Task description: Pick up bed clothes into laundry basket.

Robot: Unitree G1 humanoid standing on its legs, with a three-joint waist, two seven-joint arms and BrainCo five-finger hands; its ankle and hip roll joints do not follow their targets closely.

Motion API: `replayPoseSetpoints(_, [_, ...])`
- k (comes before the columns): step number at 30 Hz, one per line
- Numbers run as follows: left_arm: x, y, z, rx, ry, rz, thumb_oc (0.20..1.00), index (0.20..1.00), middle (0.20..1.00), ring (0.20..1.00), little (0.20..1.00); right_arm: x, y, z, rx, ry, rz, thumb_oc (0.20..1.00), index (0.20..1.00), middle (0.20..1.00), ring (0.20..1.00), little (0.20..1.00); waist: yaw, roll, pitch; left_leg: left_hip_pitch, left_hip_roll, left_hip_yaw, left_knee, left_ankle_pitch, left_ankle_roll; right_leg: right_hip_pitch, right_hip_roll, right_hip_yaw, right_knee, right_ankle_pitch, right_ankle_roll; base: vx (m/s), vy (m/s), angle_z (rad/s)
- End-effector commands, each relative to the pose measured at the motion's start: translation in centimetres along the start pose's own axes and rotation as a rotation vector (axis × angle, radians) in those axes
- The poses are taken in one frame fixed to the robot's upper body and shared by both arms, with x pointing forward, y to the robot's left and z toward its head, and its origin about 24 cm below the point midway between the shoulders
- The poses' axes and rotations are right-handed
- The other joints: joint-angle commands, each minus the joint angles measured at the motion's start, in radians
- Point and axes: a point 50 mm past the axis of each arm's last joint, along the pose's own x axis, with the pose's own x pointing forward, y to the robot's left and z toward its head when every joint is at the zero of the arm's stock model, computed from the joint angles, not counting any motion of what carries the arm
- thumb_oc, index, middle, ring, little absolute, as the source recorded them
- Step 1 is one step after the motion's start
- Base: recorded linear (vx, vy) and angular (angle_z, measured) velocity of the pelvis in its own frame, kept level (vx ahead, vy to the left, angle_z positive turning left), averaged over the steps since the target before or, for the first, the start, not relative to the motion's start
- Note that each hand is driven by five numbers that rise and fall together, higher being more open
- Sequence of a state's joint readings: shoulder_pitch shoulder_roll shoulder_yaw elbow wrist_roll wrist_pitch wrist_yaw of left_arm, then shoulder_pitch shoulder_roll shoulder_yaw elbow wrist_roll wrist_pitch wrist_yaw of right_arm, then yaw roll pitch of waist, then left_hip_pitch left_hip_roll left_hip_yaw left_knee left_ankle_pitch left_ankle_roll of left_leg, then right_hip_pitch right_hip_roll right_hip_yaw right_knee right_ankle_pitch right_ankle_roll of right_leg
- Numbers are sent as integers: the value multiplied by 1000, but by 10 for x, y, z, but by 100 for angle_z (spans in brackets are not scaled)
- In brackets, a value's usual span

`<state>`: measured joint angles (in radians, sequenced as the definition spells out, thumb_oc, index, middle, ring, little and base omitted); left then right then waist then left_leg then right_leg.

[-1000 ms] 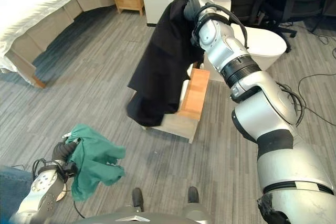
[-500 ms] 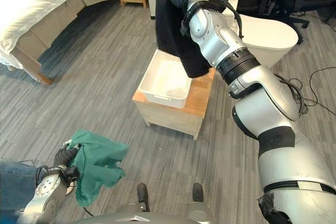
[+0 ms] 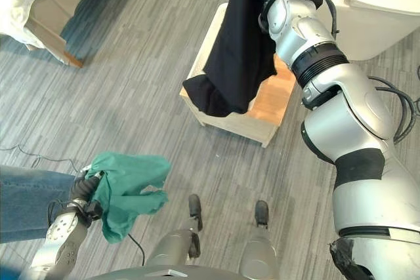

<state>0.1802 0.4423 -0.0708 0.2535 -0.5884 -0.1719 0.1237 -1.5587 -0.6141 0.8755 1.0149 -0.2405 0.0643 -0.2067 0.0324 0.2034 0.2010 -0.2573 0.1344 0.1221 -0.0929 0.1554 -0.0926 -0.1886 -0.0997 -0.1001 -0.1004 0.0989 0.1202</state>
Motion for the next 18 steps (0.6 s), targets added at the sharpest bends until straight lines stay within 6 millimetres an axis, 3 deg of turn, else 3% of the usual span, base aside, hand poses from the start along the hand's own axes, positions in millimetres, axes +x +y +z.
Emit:
replayPoseSetpoints(1, [18, 0, 47, -30, -194, -11, 200, 200, 200, 200, 200, 15, -85, 44, -66, -134, -248, 200, 200, 200, 200, 200, -16, -98, -3, 83, -44, 5, 6, -48, -30, 6, 9, 69, 13, -72, -11, 47, -15, 2])
replayPoseSetpoints(12, [20, 5, 46, -47, -195, 35, 200, 200, 200, 200, 200, 13, -120, 62, -27, -197, -360, 200, 200, 200, 200, 200, -47, -122, -7, 106, -26, 26, 6, -52, -35, 19, 25, 84, 14, -85, -20, 35, -18, -3])
replayPoseSetpoints(18, [21, 7, 46, -53, -191, 54, 200, 200, 200, 200, 200, 12, -121, 72, 43, -229, -371, 200, 200, 200, 200, 200, -53, -137, -5, 108, -16, 33, 6, -49, -39, 16, 33, 84, 16, -88, -25, 2, -25, -9])
